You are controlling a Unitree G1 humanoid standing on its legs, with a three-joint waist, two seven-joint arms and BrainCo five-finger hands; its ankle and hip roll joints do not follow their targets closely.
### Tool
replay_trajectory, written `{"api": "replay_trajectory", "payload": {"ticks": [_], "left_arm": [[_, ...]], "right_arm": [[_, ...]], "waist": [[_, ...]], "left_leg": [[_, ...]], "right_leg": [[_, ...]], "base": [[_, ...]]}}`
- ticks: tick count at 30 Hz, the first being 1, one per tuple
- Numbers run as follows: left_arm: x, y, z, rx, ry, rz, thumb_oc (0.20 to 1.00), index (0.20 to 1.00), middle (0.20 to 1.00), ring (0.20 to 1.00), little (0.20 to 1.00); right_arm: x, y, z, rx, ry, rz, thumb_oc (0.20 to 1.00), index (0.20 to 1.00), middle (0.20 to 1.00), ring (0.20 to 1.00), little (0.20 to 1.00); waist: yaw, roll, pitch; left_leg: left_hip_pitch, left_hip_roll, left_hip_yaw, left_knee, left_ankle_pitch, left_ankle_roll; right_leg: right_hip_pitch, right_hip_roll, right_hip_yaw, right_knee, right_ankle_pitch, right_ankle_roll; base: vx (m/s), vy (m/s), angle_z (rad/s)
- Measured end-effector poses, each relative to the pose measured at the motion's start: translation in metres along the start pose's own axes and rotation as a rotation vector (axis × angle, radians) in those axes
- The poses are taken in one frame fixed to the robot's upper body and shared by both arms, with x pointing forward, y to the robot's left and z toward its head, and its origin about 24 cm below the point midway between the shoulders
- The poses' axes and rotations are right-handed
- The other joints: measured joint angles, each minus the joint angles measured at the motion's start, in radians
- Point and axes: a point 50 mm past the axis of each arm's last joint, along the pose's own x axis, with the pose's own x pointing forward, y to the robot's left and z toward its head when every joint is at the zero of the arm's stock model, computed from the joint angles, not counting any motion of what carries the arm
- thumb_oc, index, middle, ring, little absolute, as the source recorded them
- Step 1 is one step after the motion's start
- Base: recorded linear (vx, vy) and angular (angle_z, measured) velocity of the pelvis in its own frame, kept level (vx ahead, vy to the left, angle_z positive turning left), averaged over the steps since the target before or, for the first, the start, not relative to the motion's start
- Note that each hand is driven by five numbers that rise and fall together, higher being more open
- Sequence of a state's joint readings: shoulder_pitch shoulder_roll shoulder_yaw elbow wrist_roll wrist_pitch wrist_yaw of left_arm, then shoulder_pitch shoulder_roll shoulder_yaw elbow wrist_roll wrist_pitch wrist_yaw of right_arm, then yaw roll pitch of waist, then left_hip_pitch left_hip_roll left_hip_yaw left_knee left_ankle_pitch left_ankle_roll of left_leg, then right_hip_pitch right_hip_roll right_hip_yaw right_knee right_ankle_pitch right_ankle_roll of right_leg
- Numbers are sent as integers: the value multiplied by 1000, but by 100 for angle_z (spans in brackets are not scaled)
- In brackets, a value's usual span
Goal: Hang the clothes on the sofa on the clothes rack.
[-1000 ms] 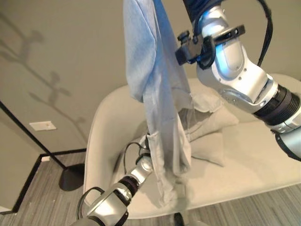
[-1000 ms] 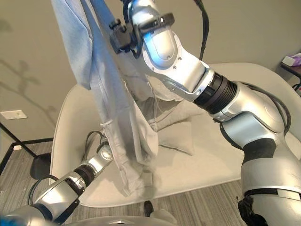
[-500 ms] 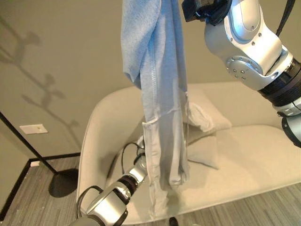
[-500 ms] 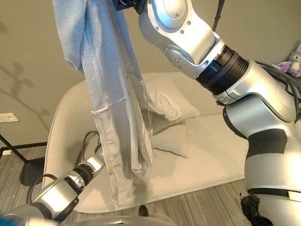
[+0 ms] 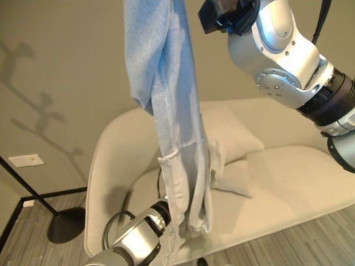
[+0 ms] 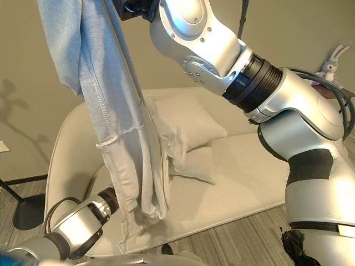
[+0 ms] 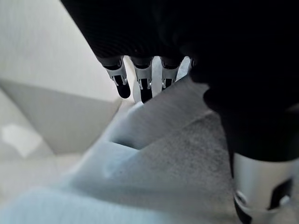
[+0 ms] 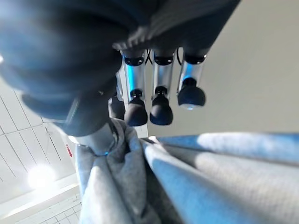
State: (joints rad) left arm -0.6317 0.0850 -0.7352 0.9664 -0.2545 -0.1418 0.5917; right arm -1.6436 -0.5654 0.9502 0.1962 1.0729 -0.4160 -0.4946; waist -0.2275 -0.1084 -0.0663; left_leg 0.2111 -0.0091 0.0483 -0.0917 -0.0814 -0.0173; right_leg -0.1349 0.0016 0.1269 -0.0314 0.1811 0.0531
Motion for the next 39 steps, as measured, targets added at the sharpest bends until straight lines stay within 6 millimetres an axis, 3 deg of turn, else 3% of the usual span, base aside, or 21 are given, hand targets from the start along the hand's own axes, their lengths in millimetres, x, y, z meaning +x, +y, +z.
{"api": "replay_trajectory", "payload": {"ticks": [5,8,10,27,30,39], "left_arm": [[-1,-11,17,-12,-62,-71,1000,1000,1000,1000,1000],[-3,-18,26,-32,-84,-112,1000,1000,1000,1000,1000],[-3,-22,32,-50,-89,-142,200,200,200,200,200],[3,-17,40,-55,-106,-172,200,200,200,200,200],[5,-11,41,-60,-114,-147,200,200,200,200,200],[20,38,45,-26,-162,14,200,200,200,200,200]], "right_arm": [[-17,22,-29,118,96,21,200,200,200,200,200],[-20,24,-37,121,137,13,200,200,200,200,200],[-20,23,-39,116,148,7,200,200,200,200,200],[-20,17,-41,81,159,-15,200,200,200,200,200],[-17,10,-40,50,152,-42,200,200,200,200,200],[2,-20,-15,-74,75,-112,200,200,200,200,200]], "waist": [[-8,7,-1],[-7,9,1],[-5,14,3],[13,22,7],[19,27,10],[41,39,20]], "left_leg": [[0,-2,2,0,0,1],[-1,-2,0,0,0,1],[-1,0,-3,0,0,1],[0,4,-9,0,0,1],[0,4,-12,0,0,1],[-2,6,-32,0,0,1]], "right_leg": [[0,-3,4,0,-1,-2],[0,-3,2,0,-1,-2],[1,-3,-5,0,-1,-2],[5,-2,-10,-2,-1,-2],[6,-3,-13,-2,-1,-2],[20,-7,-29,-19,1,1]], "base": [[-7,2,0],[0,0,0],[0,-8,5],[0,-1,1],[-2,-1,3],[-10,2,6]]}}
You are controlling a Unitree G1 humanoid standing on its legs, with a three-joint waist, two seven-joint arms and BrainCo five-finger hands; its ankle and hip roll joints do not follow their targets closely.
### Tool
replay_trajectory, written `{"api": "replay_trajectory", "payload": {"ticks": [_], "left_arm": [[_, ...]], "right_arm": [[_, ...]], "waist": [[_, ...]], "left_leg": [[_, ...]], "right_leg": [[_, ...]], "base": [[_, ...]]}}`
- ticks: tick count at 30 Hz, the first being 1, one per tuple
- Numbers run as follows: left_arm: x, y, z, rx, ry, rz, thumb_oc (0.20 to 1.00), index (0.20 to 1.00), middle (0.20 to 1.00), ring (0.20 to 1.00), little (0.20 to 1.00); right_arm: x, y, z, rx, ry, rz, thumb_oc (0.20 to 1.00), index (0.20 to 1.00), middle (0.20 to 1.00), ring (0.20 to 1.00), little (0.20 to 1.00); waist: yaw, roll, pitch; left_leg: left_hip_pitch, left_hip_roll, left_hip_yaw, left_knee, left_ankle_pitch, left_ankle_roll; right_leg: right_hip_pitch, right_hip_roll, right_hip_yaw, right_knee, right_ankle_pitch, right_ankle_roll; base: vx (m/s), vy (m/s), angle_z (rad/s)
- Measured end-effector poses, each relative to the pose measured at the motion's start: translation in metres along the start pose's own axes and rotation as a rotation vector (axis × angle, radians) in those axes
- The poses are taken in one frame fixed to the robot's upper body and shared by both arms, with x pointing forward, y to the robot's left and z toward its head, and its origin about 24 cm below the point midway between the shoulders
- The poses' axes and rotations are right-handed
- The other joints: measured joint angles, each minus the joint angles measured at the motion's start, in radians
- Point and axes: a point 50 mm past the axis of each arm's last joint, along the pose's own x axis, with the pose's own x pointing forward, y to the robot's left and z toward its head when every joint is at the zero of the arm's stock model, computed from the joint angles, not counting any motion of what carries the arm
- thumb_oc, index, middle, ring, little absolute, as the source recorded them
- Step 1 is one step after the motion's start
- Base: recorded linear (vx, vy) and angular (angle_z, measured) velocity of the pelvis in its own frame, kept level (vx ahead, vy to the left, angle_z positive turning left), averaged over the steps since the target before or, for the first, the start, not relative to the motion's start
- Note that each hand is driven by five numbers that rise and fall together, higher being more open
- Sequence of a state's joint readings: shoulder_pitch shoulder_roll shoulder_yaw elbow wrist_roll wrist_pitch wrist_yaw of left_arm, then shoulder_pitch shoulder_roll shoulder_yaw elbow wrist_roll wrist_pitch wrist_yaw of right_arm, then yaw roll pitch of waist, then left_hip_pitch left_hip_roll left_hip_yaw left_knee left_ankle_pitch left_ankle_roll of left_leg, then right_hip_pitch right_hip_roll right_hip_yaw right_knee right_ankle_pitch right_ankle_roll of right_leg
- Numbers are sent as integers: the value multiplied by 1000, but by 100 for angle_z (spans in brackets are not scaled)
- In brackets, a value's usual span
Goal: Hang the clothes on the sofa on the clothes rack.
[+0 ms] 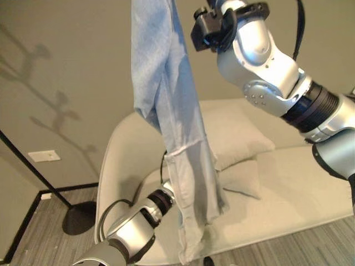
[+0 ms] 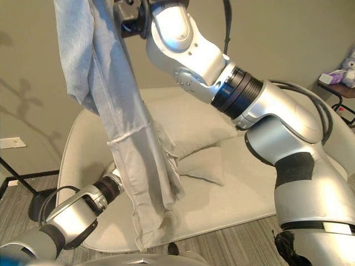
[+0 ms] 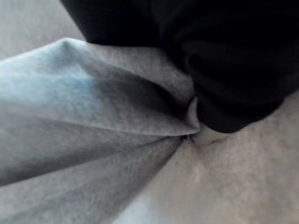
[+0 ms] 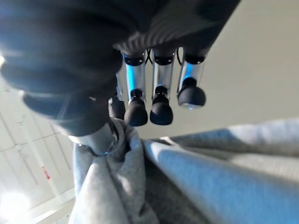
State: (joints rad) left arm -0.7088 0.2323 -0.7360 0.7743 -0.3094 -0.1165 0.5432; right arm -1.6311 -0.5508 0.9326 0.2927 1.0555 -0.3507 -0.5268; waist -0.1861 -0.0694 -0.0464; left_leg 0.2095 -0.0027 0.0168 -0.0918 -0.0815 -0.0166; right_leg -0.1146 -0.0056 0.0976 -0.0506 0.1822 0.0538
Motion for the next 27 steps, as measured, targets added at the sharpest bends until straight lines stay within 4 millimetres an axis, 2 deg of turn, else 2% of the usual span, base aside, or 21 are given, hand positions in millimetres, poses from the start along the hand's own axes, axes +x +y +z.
{"api": "replay_trajectory", "payload": {"ticks": [3,8,16,17,23,25,27], "left_arm": [[4,13,8,19,-43,29,200,200,200,200,200],[10,55,36,153,-226,110,200,200,200,200,200],[8,115,65,328,-414,269,200,200,200,200,200],[5,131,71,413,-459,294,200,200,200,200,200],[-7,164,82,506,-535,387,200,200,200,200,200],[-16,179,78,578,-545,428,200,200,200,200,200],[-20,186,76,594,-539,452,200,200,200,200,200]], "right_arm": [[5,-2,12,-41,-51,-1,200,200,200,200,200],[18,-5,34,-82,-131,-10,200,200,200,200,200],[20,-16,47,-167,-196,-22,200,200,200,200,200],[18,-14,51,-197,-219,0,200,200,200,200,200],[8,-14,59,-239,-279,35,200,200,200,200,200],[-7,-18,54,-216,-287,34,200,200,200,200,200],[-14,-24,48,-248,-277,26,200,200,200,200,200]], "waist": [[4,3,2],[10,5,5],[41,10,9],[50,12,15],[64,14,42],[68,16,57],[77,20,71]], "left_leg": [[0,1,-2,0,-1,1],[-5,1,-4,0,-1,1],[-12,-11,-6,0,0,3],[-13,-17,-3,0,0,3],[-13,-36,-1,0,3,11],[-13,-46,5,0,6,16],[-12,-55,10,0,8,22]], "right_leg": [[2,0,-3,-1,1,2],[1,-2,-5,-6,3,0],[0,-14,-5,-18,14,3],[-1,-17,1,-20,18,6],[0,-32,9,-20,23,11],[-3,-41,19,-20,28,19],[-4,-49,22,-22,31,28]], "base": [[-25,6,3],[-34,13,1],[-62,54,1],[-112,94,-5],[-91,77,-2],[-99,67,-6],[-100,41,-4]]}}
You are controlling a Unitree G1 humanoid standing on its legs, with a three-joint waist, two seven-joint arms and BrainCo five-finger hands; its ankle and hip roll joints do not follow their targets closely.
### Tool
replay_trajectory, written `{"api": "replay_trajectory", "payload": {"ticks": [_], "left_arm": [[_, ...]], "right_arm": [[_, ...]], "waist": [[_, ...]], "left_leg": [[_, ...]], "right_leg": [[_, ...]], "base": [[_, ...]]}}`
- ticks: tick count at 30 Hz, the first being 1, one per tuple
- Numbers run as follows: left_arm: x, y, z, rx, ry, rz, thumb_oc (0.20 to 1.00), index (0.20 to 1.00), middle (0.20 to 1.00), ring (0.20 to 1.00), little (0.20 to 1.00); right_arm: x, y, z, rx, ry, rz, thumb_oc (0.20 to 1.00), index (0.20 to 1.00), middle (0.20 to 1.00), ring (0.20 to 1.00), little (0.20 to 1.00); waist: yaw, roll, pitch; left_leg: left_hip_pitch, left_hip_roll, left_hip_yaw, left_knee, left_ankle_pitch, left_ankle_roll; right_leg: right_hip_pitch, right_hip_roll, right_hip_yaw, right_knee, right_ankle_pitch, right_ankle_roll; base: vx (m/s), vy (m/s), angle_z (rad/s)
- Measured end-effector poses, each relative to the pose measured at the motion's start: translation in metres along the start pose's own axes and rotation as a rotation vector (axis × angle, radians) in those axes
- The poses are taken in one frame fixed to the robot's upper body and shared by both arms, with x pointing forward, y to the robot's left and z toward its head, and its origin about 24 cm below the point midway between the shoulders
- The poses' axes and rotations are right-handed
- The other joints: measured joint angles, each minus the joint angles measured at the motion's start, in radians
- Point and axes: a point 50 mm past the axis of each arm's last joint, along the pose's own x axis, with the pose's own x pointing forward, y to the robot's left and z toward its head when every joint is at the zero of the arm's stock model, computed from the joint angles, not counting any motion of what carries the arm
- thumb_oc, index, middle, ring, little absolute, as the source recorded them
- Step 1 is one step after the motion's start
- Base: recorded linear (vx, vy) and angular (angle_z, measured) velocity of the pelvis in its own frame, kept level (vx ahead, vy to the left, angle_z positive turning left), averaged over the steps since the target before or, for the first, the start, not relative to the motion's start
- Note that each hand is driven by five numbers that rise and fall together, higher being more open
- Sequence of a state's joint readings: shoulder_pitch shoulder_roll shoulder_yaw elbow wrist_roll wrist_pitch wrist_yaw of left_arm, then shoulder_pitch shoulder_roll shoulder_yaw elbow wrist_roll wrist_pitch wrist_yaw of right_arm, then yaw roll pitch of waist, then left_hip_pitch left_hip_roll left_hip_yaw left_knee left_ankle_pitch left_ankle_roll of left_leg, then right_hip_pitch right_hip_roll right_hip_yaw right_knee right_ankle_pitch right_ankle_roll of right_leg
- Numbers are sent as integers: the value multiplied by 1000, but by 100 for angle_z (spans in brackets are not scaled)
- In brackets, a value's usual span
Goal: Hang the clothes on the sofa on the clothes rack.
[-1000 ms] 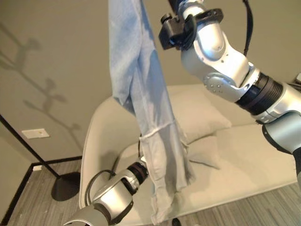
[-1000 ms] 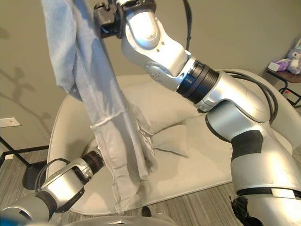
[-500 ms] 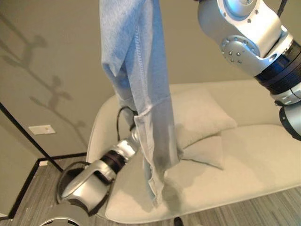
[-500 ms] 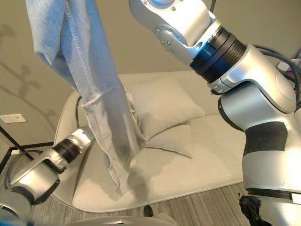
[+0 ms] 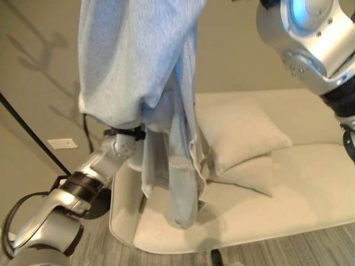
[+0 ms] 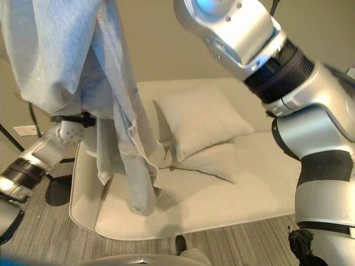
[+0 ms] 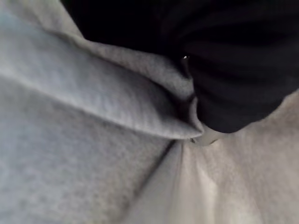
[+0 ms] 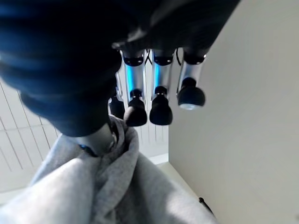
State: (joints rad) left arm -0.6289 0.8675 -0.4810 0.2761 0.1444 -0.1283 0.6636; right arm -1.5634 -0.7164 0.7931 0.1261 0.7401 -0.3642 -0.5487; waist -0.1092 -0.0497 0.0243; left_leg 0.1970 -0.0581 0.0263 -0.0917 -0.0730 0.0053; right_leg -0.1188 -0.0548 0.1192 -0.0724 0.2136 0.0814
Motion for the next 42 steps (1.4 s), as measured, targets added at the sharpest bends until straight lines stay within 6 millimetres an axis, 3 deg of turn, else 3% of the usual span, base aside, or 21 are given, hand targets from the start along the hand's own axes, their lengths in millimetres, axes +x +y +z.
{"api": "replay_trajectory", "payload": {"ticks": [4,6,7,9,10,12,13,15,16,17,18,19,22,26,32,37,42], "left_arm": [[-12,10,-8,53,8,58,200,200,200,200,200],[-18,15,-7,49,2,82,200,200,200,200,200],[-21,18,-6,57,-9,97,200,200,200,200,200],[-27,20,0,47,-32,108,200,200,200,200,200],[-27,25,1,61,-49,126,200,200,200,200,200],[-35,42,-7,92,-19,194,200,200,200,200,200],[-42,54,-18,136,24,244,200,200,200,200,200],[-50,58,-24,156,49,260,200,200,200,200,200],[-52,60,-24,163,49,266,200,200,200,200,200],[-55,63,-21,162,39,273,200,200,200,200,200],[-56,63,-19,162,30,278,200,200,200,200,200],[-55,64,-18,175,15,282,200,200,200,200,200],[-63,68,-18,172,41,347,200,200,200,200,200],[-82,64,-8,145,33,341,200,200,200,200,200],[-84,61,-3,119,27,351,200,200,200,200,200],[-88,55,8,68,6,386,200,200,200,200,200],[-91,53,25,11,-48,447,200,200,200,200,200]], "right_arm": [[-22,-13,-6,-44,23,-43,200,200,200,200,200],[-26,-15,-5,-57,5,-57,200,200,200,200,200],[-28,-18,-2,-53,-7,-75,200,200,200,200,200],[-29,-26,1,-99,-25,-85,200,200,200,200,200],[-29,-32,3,-125,-28,-93,200,200,200,200,200],[-28,-39,7,-147,-40,-115,200,200,200,200,200],[-31,-41,11,-156,-62,-123,200,200,200,200,200],[-46,-44,6,-162,-45,-138,200,200,200,200,200],[-56,-50,1,-181,-22,-160,200,200,200,200,200],[-65,-59,0,-212,-4,-189,200,200,200,200,200],[-69,-65,-1,-234,11,-207,200,200,200,200,200],[-74,-71,-3,-255,30,-231,200,200,200,200,200],[-106,-70,-9,-274,72,-262,200,200,200,200,200],[-139,-61,-14,-303,126,-248,200,200,200,200,200],[-156,-54,-18,-300,148,-325,200,200,200,200,200],[-180,-51,-20,-443,169,-372,200,200,200,200,200],[-195,-46,-17,-561,157,-404,200,200,200,200,200]], "waist": [[28,-8,29],[39,-2,38],[49,16,55],[73,69,85],[95,75,89],[121,63,85],[143,42,84],[154,24,84],[157,-6,79],[163,-18,73],[166,7,68],[174,48,69],[190,29,55],[192,40,51],[190,52,48],[197,88,46],[194,101,43]], "left_leg": [[-6,-15,22,0,7,10],[-25,-17,35,8,10,15],[-32,6,48,5,14,24],[-33,61,53,8,14,24],[-32,77,58,8,14,23],[-26,86,73,6,14,22],[-22,81,76,20,13,7],[-66,86,78,131,-11,-28],[-136,67,64,209,-49,-34],[-156,38,35,129,-43,-3],[-159,37,30,39,-5,27],[-157,74,35,4,107,17],[-138,75,59,7,103,6],[-142,84,53,10,109,-4],[-152,87,16,25,118,-25],[-156,91,-38,24,125,-43],[-156,89,-57,24,125,-47]], "right_leg": [[-17,-15,8,6,-1,13],[-37,-29,-32,4,-26,45],[-49,-30,-75,33,-50,54],[-85,-25,-140,270,-120,68],[-79,-43,-152,355,-193,89],[-30,-92,-184,415,-283,108],[67,-85,-176,264,-282,62],[126,-80,-169,163,-256,23],[134,-105,-158,136,-251,16],[131,-111,-151,122,-248,16],[121,-89,-149,127,-244,17],[128,-55,-146,128,-253,22],[127,-53,-120,152,-289,32],[162,-33,-118,68,-254,35],[215,-21,-149,-14,-214,27],[243,-11,-204,-23,-208,21],[242,-14,-221,-1,-213,20]], "base": [[-139,33,-10],[-135,31,-14],[-106,-5,-18],[-99,-38,-11],[-50,-49,-9],[-53,-67,-25],[-92,-97,-34],[-72,-103,-18],[-48,-107,-5],[-56,-93,-12],[-86,-135,-24],[-91,-132,-45],[-86,-130,-25],[-131,-184,-3],[-114,-116,17],[-87,-64,33],[-18,-39,11]]}}
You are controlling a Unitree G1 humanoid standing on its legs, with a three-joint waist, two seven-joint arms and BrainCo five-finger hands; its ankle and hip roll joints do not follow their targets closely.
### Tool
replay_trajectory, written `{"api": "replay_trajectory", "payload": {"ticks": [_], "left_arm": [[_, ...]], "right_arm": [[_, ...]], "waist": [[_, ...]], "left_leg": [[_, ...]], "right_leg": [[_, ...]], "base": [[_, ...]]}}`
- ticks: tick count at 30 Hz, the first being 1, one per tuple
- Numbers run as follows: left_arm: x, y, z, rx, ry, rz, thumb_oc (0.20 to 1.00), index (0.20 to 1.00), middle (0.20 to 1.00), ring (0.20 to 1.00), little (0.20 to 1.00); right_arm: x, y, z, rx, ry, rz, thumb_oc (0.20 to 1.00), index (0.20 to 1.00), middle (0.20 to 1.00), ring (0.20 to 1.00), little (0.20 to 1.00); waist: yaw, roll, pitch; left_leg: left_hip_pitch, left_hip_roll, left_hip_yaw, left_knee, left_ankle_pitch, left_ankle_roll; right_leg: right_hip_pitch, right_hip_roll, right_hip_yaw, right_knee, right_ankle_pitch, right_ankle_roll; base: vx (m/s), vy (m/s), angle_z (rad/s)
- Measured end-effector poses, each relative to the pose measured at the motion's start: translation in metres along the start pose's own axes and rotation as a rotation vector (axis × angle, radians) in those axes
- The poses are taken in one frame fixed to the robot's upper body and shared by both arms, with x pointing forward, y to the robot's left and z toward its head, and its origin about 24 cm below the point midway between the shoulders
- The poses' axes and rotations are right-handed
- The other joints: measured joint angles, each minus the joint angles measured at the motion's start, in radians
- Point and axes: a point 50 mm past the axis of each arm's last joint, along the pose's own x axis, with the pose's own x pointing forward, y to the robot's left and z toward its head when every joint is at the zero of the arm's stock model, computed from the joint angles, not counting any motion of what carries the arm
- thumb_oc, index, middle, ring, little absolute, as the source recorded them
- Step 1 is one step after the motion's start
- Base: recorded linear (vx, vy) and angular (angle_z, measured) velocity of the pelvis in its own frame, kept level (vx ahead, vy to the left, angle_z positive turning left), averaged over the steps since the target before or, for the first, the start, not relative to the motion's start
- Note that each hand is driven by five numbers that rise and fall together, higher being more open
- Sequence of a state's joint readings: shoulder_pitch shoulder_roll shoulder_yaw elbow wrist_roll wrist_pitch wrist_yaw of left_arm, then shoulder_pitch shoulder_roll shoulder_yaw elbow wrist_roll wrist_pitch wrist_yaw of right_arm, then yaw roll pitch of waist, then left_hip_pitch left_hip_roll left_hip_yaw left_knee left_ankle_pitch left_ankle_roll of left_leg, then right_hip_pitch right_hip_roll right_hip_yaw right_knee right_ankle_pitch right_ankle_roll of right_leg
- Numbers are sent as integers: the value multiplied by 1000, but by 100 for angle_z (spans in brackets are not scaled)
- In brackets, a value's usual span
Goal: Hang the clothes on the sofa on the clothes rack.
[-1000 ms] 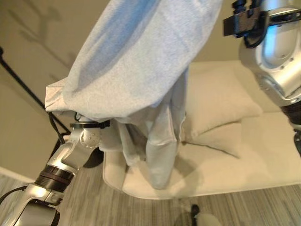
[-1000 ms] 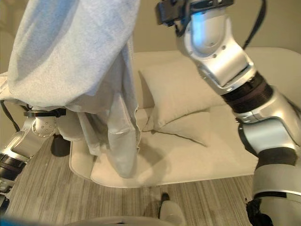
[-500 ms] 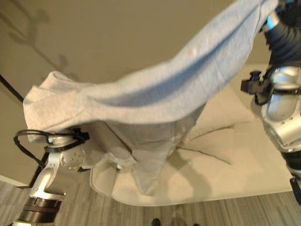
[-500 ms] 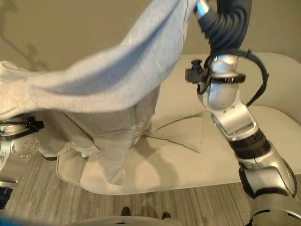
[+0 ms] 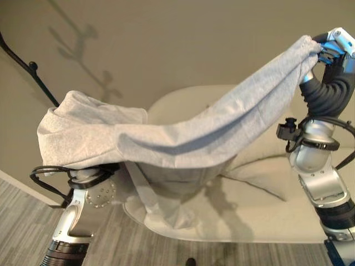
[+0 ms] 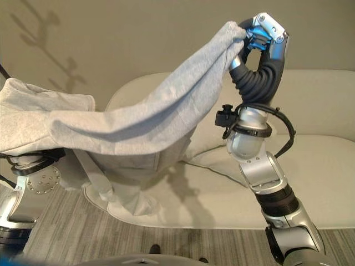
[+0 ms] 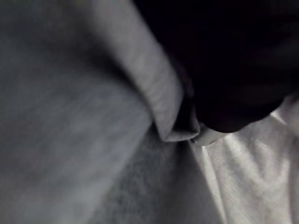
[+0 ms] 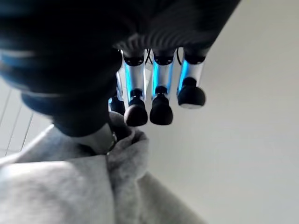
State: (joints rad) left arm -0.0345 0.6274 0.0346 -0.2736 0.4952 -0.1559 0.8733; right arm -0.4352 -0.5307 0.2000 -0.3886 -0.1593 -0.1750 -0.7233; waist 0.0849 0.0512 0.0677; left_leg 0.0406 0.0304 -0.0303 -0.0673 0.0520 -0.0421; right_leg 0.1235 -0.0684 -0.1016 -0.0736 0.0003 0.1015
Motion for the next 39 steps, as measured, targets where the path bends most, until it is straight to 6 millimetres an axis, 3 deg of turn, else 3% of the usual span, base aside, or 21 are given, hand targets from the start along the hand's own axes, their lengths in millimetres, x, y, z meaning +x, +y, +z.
{"api": "replay_trajectory", "payload": {"ticks": [11,14,15,16,17,19,23,25,26,27,28,29,30,31,33,34,36,39], "left_arm": [[-16,-7,15,-89,-17,-7,200,200,200,200,200],[-16,-7,17,-101,-24,-7,200,200,200,200,200],[-16,-7,18,-112,-25,-8,200,200,200,200,200],[-15,-11,21,-135,-37,-13,200,200,200,200,200],[-16,-13,24,-156,-48,-25,200,200,200,200,200],[-20,-24,34,-225,-32,-40,200,200,200,200,200],[-25,-29,35,-246,-15,-89,200,200,200,200,200],[-22,-31,36,-259,-16,-84,200,200,200,200,200],[-20,-32,36,-261,-19,-83,200,200,200,200,200],[-19,-37,35,-267,-11,-90,200,200,200,200,200],[-20,-42,36,-273,-10,-106,200,200,200,200,200],[-21,-48,37,-284,-12,-132,200,200,200,200,200],[-24,-50,39,-298,-17,-151,200,200,200,200,200],[-24,-49,41,-309,-25,-153,200,200,200,200,200],[-23,-50,41,-317,-33,-160,200,200,200,200,200],[-22,-53,43,-325,-40,-173,200,200,200,200,200],[-23,-62,44,-334,-40,-201,200,200,200,200,200],[-33,-72,44,-349,-3,-238,200,200,200,200,200]], "right_arm": [[-15,-3,-5,-100,12,-50,200,200,200,200,200],[-16,-4,-5,-101,17,-53,200,200,200,200,200],[-18,-4,-6,-103,24,-54,200,200,200,200,200],[-23,-7,-7,-114,42,-61,200,200,200,200,200],[-23,-12,-6,-131,38,-67,200,200,200,200,200],[-12,-29,7,-140,-33,-176,200,200,200,200,200],[-17,-28,1,-156,2,-158,200,200,200,200,200],[-20,-23,-4,-157,24,-147,200,200,200,200,200],[-20,-22,-4,-158,26,-133,200,200,200,200,200],[-19,-21,-5,-169,15,-133,200,200,200,200,200],[-20,-21,-4,-173,13,-133,200,200,200,200,200],[-21,-22,-5,-180,16,-134,200,200,200,200,200],[-22,-23,-4,-182,20,-133,200,200,200,200,200],[-22,-24,-3,-182,16,-136,200,200,200,200,200],[-22,-24,-3,-180,16,-143,200,200,200,200,200],[-22,-25,-2,-181,14,-150,200,200,200,200,200],[-22,-25,-2,-185,16,-159,200,200,200,200,200],[-23,-27,-8,-205,37,-169,200,200,200,200,200]], "waist": [[-15,-7,23],[-29,-34,31],[-40,-50,22],[-62,-99,25],[-71,-106,17],[-115,-14,-5],[-104,-19,-11],[-80,-48,-1],[-69,-58,4],[-55,-62,11],[-56,-67,15],[-67,-96,28],[-70,-98,25],[-79,-95,24],[-85,-91,24],[-102,-85,20],[-113,-68,15],[-109,-45,22]], "left_leg": [[-55,8,-32,41,9,-11],[-60,9,-3,40,-12,-5],[-39,14,30,-8,-37,-41],[-44,-16,73,98,-60,14],[-14,-23,105,151,-74,30],[94,3,99,12,-58,27],[87,-1,68,20,-58,26],[-6,-9,71,184,-87,-20],[-45,-16,70,254,-81,-26],[-134,-11,71,427,-69,-44],[-184,-9,76,500,-33,-77],[-207,2,124,516,-21,-64],[-193,22,201,432,-45,-34],[-193,23,214,390,-51,-29],[-180,30,214,258,-49,-26],[-165,59,209,144,-40,-18],[-154,110,201,44,-30,-13],[-155,203,71,7,-8,-52]], "right_leg": [[-90,3,-27,127,-62,-21],[-186,-9,1,313,-149,-40],[-191,-22,0,301,-142,-63],[-174,-76,-14,261,-115,-61],[-156,-91,-12,244,-102,-45],[-115,-55,-52,220,-97,-30],[-82,-60,-54,176,-89,-7],[-121,-66,-27,214,-114,-8],[-117,-71,-30,218,-112,-7],[-117,-69,-31,237,-122,-23],[-106,-75,-42,232,-125,-28],[-88,-101,-74,209,-110,-54],[-76,-114,-107,194,-110,-52],[-81,-115,-112,197,-110,-53],[-91,-121,-111,184,-110,-53],[-92,-121,-109,165,-110,-54],[-94,-123,-92,161,-107,-56],[-85,-126,25,154,-103,-38]], "base": [[-84,-25,8],[-49,37,-25],[-39,69,11],[5,66,11],[12,80,32],[40,61,47],[7,-10,32],[-82,-27,3],[48,59,21],[76,68,39],[141,92,56],[103,82,63],[142,135,57],[146,162,33],[158,182,12],[225,278,18],[173,230,13],[119,298,-27]]}}
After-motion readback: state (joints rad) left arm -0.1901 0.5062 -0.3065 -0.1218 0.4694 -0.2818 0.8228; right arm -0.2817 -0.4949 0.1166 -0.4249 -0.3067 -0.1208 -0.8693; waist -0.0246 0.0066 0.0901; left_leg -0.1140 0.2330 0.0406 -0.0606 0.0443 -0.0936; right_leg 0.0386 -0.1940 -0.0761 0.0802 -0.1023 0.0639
